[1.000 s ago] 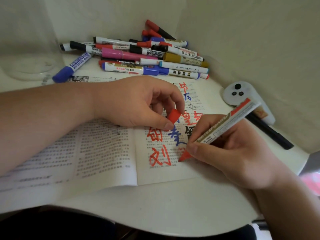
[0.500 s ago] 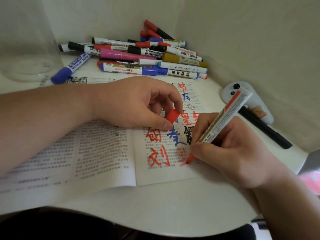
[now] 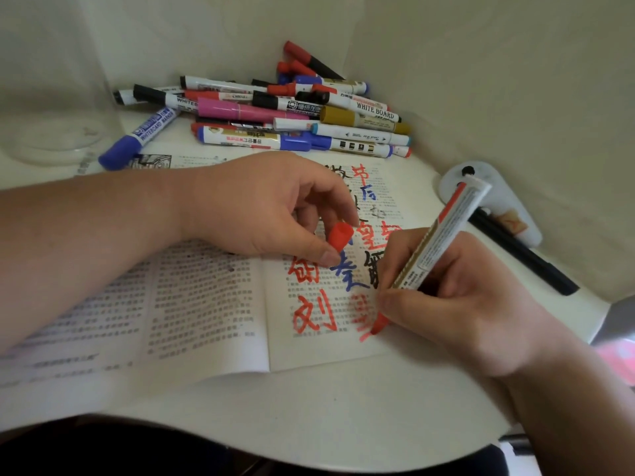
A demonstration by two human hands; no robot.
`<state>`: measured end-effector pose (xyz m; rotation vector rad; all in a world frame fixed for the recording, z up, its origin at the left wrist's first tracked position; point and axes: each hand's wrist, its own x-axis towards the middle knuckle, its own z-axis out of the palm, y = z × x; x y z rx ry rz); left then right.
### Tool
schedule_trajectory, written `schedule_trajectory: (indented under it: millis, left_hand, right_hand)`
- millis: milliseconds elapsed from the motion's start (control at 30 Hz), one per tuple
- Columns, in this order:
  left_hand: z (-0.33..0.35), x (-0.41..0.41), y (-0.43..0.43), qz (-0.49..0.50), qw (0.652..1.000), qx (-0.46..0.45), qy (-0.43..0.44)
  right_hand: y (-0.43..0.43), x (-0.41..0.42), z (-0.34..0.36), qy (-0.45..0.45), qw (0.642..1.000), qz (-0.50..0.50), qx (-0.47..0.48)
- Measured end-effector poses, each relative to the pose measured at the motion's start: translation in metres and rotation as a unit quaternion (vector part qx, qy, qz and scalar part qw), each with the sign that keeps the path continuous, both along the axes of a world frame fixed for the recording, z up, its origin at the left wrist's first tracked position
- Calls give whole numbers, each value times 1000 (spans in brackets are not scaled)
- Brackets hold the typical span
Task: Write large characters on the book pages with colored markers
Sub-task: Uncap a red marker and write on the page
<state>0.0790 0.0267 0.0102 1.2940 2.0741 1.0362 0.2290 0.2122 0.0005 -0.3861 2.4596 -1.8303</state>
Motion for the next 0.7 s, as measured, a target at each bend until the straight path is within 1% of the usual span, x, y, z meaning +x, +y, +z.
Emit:
schedule_trajectory:
  millis: [67, 167, 233, 333, 400, 467, 533, 600, 700]
  left_hand:
    - [0, 0, 0, 3, 1000, -12, 12]
    - [1, 2, 0, 9, 999, -22, 31]
    - [2, 2, 1, 39, 998, -16, 48]
    - [-2, -2, 3, 146, 985, 30, 86]
    - [-6, -7, 3, 193, 968, 58, 148]
    - [-7, -11, 1, 206, 959, 65, 184]
    - [-7, -15, -1, 206, 961, 37, 182]
    - [-8, -18, -1, 195, 968, 4, 159]
    - [-9, -21, 2, 179, 973, 4, 144]
  right_hand:
    - [2, -1, 0, -9, 1000, -12, 9]
    - [10, -11, 7, -34, 998, -25, -39]
    - [12, -26, 21, 2, 996, -42, -72]
    - [13, -64, 50, 78, 987, -68, -119]
    - [10, -91, 66, 88, 983, -99, -126]
    - [6, -111, 65, 87, 982, -122, -117]
    - [4, -119, 51, 95, 979, -140, -116]
    - [3, -117, 34, 108, 978, -140, -108]
    - [3, -114, 21, 126, 981, -133, -72]
